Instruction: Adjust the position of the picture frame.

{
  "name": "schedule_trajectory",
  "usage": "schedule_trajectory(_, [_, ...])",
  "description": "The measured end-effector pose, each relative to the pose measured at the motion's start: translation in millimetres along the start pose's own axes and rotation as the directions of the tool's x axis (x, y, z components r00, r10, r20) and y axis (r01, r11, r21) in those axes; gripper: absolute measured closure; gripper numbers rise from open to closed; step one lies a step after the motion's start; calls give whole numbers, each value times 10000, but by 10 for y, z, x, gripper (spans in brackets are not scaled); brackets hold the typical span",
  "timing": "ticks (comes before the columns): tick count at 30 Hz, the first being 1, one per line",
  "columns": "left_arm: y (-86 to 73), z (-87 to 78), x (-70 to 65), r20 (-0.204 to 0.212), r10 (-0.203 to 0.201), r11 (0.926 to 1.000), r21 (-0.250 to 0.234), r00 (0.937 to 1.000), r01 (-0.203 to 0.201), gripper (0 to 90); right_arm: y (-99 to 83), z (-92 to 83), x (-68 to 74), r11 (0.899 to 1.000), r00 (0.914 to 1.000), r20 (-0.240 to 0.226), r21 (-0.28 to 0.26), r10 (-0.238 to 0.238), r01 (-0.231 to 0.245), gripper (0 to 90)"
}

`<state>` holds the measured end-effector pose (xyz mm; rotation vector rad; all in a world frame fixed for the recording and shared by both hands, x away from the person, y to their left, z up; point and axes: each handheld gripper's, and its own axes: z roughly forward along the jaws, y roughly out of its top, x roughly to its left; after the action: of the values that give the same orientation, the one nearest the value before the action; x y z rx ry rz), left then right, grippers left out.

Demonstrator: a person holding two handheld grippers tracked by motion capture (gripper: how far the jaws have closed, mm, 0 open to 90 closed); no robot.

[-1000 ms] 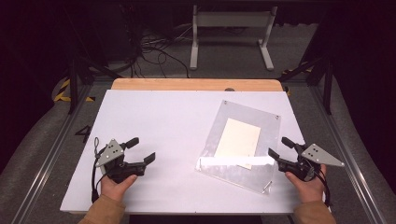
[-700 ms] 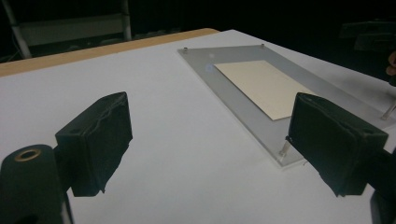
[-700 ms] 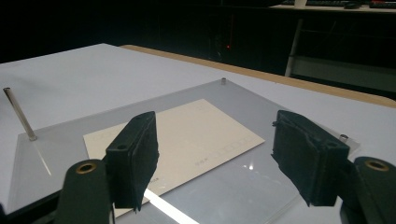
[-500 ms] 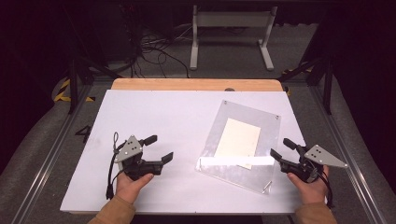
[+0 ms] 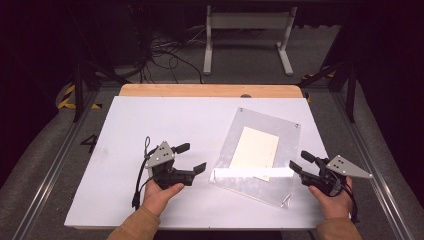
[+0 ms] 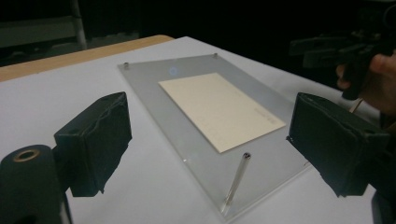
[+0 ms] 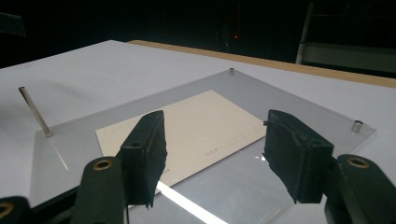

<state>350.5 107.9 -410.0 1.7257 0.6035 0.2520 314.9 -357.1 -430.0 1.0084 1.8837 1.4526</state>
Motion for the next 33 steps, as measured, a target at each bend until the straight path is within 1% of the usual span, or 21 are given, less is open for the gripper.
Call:
schedule_trajectory(1, [0,0,0,0,0,10000,0,10000,0,129,0,0,0,10000,10000,0,0,0,0,385])
schedule_trajectory(2, [24,59,-37,200,57,10000,17,9998,-58,127,-5,-23,-13,9999,9999,-57,-31,113,-113,383])
schedule_trajectory(4, [26,139,-81,368,206,9996,185,9991,-213,128,-15,-44,-22,9998,9998,17,-32,174,-174,377])
schedule_trajectory(5, [17,181,-105,388,250,9992,309,9989,-262,127,-21,-57,-26,9998,9998,39,-12,177,-177,374])
schedule_trajectory(6, [10,220,-119,431,409,9980,463,9982,-429,127,-27,-68,-30,9998,9998,64,-35,191,-191,371])
schedule_trajectory(9, [-15,283,-137,477,541,9965,608,9974,-569,130,-35,-96,-33,9998,9997,120,-7,210,-210,369])
schedule_trajectory(10, [-48,315,-145,674,342,9975,590,9971,-382,164,-43,-122,-34,9997,9996,160,-32,237,-237,367])
schedule_trajectory(11, [-48,315,-145,674,342,9975,590,9971,-382,197,-43,-122,-34,9997,9996,160,-32,237,-237,367])
schedule_trajectory(13, [-85,336,-161,638,353,9973,617,9973,-392,227,-52,-151,-41,9997,9995,203,-20,257,-256,366])
schedule_trajectory(16, [-154,395,-172,544,582,9928,1018,9968,-635,265,-61,-171,-47,9995,9993,200,-16,312,-311,365])
schedule_trajectory(17, [-191,426,-177,467,585,9914,1144,9972,-635,301,-64,-175,-47,9995,9993,199,-2,318,-318,365])
schedule_trajectory(19, [-233,459,-170,366,531,9887,1381,9979,-577,313,-64,-175,-47,9995,9993,199,3,310,-311,364])
schedule_trajectory(21, [-272,482,-153,296,436,9861,1591,9986,-478,358,-65,-171,-45,9996,9994,168,9,299,-299,365])
schedule_trajectory(22, [-283,488,-151,258,424,9850,1663,9988,-461,417,-66,-168,-46,9996,9995,166,32,279,-279,365])
schedule_trajectory(23, [-299,493,-146,222,463,9836,1734,9987,-494,417,-66,-168,-46,9996,9995,166,32,279,-279,365])
schedule_trajectory(24, [-316,497,-147,218,409,9815,1863,9989,-442,451,-67,-167,-46,9996,9995,159,39,283,-284,365])
schedule_trajectory(25, [-327,502,-144,234,462,9794,1955,9987,-499,522,-70,-163,-48,9996,9995,137,45,294,-294,365])
schedule_trajectory(26, [-346,511,-145,308,463,9771,2065,9985,-517,548,-71,-163,-47,9995,9994,136,54,312,-313,365])
schedule_trajectory(27, [-346,511,-145,308,463,9771,2065,9985,-517,579,-71,-163,-47,9995,9994,136,54,312,-313,365])
schedule_trajectory(28, [-356,518,-152,338,463,9748,2166,9984,-525,579,-72,-163,-48,9995,9994,131,55,319,-320,365])
schedule_trajectory(33, [-379,543,-174,481,589,9655,2511,9971,-692,721,-75,-161,-50,9994,9994,123,60,337,-337,365])
